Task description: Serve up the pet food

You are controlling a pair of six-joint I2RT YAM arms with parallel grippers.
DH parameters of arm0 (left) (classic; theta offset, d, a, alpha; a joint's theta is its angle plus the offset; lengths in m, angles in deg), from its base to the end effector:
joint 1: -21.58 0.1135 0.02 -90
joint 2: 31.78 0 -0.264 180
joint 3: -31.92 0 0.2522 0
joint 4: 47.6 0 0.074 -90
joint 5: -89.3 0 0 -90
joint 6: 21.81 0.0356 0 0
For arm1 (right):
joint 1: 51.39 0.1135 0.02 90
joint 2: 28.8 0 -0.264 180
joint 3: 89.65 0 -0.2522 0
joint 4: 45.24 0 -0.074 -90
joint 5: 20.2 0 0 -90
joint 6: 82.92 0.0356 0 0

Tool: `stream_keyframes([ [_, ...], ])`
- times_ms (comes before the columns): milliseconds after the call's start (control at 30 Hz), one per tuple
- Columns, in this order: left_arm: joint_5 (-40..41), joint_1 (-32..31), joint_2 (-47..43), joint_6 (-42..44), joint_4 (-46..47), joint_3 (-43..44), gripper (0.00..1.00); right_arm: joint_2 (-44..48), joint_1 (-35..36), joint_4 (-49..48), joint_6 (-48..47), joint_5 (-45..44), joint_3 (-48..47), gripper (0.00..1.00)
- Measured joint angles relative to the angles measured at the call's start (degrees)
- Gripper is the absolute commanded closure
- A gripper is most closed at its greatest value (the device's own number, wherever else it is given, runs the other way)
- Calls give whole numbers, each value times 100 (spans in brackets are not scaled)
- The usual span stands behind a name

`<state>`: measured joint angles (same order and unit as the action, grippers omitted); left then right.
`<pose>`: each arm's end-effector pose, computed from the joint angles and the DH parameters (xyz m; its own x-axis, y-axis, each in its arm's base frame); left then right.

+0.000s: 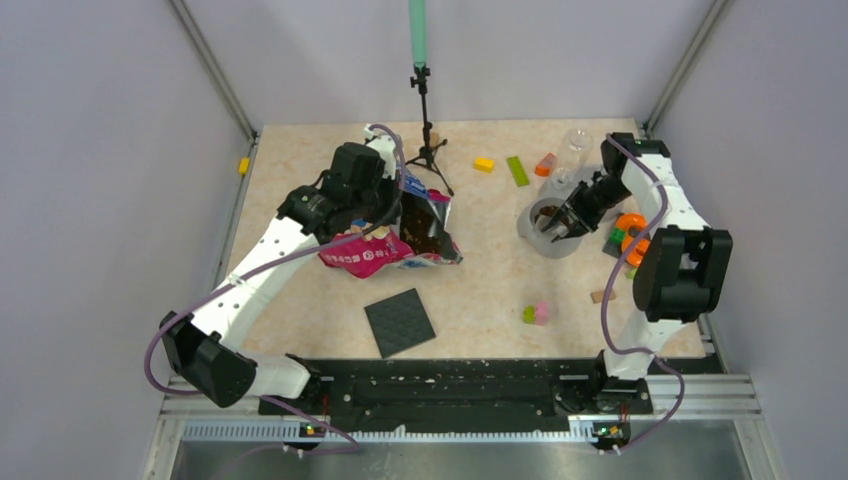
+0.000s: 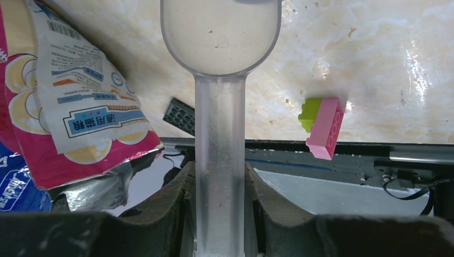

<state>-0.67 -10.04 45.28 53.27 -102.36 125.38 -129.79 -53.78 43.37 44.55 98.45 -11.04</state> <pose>0.2459 -0.1514 0.3740 -0.6455 0.0951 -0.7578 0.3702 0.9068 -0.2016 0.3262 0.0035 0.2692 -0.7794 0.5669 0.2667 0.6247 0.6710 0.3993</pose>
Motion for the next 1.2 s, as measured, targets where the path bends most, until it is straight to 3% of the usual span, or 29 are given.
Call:
stream_keyframes([
  [267,9,0,-9,15,-9,0,100,129,-2,-2,118,59,-199,100],
  [633,-15,2,-44,44,-61,0,100,573,-4,-76,157,63,321,100],
  [1067,-168,26,-42,15,-57,0,100,2120,11,-391,-555,-232,487,100],
  [1200,-256,42,7,11,-50,7,100,2603,448,-557,-820,-306,481,100],
])
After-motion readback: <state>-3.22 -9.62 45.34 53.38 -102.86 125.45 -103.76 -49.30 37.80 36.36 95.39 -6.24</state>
